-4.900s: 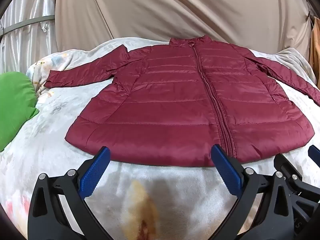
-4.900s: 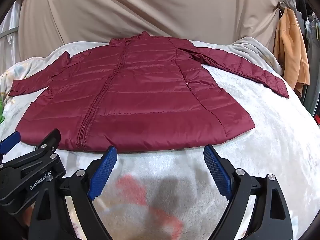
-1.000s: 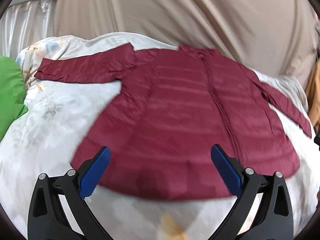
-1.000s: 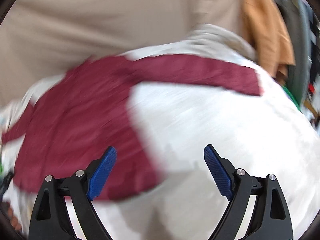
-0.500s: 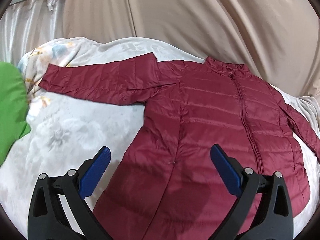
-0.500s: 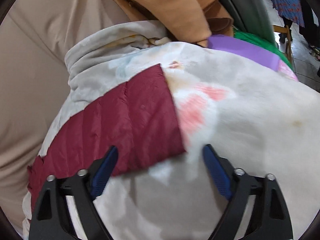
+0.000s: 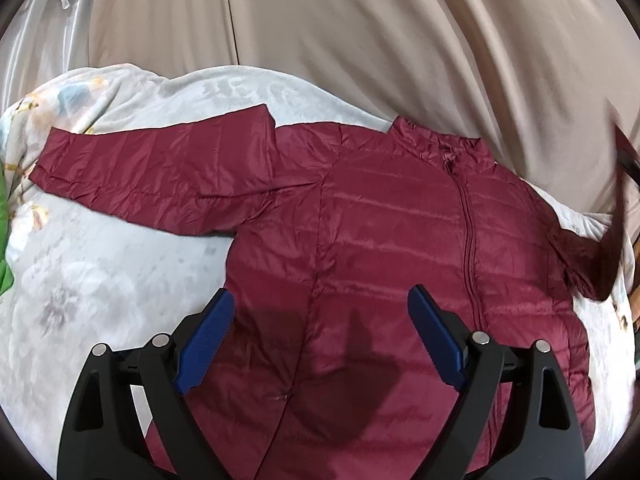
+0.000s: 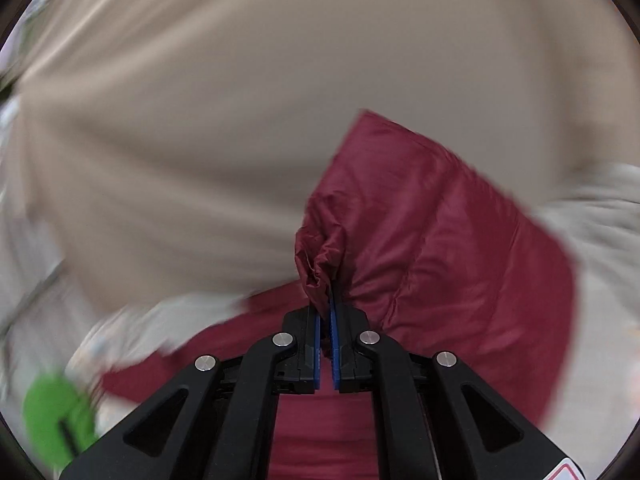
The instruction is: Fold large clothes
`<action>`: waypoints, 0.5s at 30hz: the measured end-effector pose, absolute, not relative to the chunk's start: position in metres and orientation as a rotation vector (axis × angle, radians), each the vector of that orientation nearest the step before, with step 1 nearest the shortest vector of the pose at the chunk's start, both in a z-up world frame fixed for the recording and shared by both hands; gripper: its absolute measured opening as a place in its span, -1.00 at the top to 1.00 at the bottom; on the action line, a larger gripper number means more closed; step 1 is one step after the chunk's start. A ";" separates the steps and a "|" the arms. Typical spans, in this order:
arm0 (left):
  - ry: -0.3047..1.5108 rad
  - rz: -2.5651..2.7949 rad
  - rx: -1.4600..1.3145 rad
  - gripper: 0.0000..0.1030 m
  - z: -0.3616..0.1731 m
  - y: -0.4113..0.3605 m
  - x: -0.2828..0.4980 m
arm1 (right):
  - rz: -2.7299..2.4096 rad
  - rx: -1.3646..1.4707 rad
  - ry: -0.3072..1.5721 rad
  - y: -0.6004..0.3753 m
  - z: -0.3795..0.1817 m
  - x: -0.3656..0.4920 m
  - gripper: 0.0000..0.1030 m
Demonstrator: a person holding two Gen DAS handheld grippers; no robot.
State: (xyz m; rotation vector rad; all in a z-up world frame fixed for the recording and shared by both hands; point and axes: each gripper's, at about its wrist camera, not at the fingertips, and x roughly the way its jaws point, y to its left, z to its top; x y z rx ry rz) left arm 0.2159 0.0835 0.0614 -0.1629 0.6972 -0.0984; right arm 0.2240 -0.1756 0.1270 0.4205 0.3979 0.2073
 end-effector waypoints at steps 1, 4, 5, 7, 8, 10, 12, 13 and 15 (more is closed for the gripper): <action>0.699 -0.106 -0.173 -0.69 0.061 0.084 0.218 | 0.284 0.397 0.427 -0.141 0.119 0.240 0.83; 0.717 -0.116 -0.207 -0.69 0.057 0.089 0.224 | 0.467 0.314 0.584 -0.032 0.067 0.288 0.70; 0.720 -0.116 -0.211 -0.69 0.055 0.091 0.225 | 0.488 0.303 0.624 -0.014 0.053 0.297 0.63; 0.737 -0.110 -0.223 -0.69 0.049 0.097 0.227 | 0.498 0.281 0.685 0.014 0.029 0.307 0.57; 0.746 -0.112 -0.230 -0.69 0.046 0.100 0.228 | 0.503 0.277 0.694 0.019 0.026 0.305 0.56; 0.766 -0.126 -0.256 -0.69 0.041 0.107 0.233 | 0.518 0.270 0.656 0.011 0.039 0.292 0.46; 0.781 -0.144 -0.277 -0.69 0.039 0.109 0.240 | 0.500 0.263 0.580 -0.015 0.058 0.267 -0.03; 0.786 -0.159 -0.290 -0.69 0.039 0.109 0.245 | 0.481 0.256 0.534 -0.030 0.068 0.254 -0.27; 0.794 -0.179 -0.306 -0.69 0.040 0.103 0.254 | 0.386 0.234 0.475 -0.072 0.075 0.230 -0.30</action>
